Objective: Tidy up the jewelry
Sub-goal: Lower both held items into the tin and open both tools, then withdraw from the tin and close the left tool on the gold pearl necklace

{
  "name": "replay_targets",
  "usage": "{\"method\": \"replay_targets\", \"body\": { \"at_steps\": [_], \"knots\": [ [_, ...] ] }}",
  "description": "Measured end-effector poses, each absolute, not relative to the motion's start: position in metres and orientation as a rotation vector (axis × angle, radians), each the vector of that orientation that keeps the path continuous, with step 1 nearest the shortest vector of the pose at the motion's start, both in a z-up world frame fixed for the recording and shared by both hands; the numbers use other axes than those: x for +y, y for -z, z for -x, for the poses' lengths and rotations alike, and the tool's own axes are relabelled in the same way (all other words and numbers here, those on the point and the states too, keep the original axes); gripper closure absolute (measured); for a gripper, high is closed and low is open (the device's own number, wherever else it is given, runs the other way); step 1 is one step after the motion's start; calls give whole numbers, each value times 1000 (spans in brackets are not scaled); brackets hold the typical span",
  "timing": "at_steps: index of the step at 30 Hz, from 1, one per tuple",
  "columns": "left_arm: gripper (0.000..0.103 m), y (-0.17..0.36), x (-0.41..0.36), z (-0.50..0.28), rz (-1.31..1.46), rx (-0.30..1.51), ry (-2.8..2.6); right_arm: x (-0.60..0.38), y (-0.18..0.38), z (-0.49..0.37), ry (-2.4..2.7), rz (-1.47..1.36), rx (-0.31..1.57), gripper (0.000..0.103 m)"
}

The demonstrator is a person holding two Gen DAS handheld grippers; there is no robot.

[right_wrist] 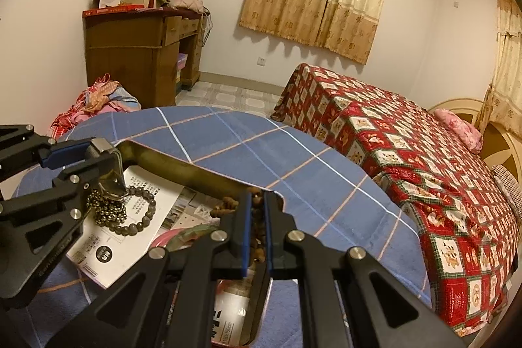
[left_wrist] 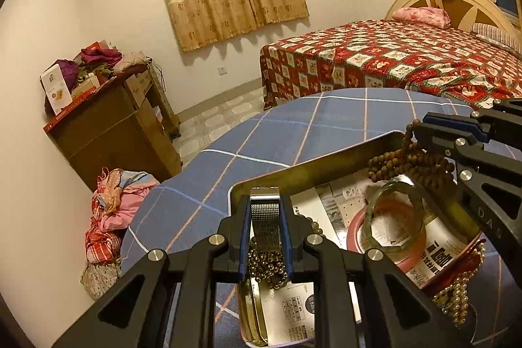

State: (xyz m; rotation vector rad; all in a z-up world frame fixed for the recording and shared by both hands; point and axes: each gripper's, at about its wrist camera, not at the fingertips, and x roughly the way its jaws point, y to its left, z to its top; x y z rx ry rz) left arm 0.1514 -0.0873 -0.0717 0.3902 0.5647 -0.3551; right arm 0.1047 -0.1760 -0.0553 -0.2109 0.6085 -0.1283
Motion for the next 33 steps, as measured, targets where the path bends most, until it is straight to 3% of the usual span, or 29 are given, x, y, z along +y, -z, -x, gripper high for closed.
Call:
{"method": "replay_targets", "body": {
  "at_steps": [20,21,22,23,24,25,33],
  "knots": [
    [86,82,-85,-155,-412,597,342,-179,67,-109,97,190,675,92],
    [81,82,-85,-155,-416,598,334,-179,67,-109,95,190,679,81],
    [66,82,-84,-153,-416,597,329,-179,67,-108,92,190,679,64],
    [44,81,-83,-151,-413,588,320,-179,67,-106,89,188,676,57],
    [35,78,-81,-147,-408,564,306,-178,67,-104,91,187,670,50],
    [30,76,-78,-144,-402,539,301,-178,67,-102,95,188,665,50],
    [31,75,-73,-142,-416,549,280,-183,66,-88,107,170,665,44]
  ]
}}
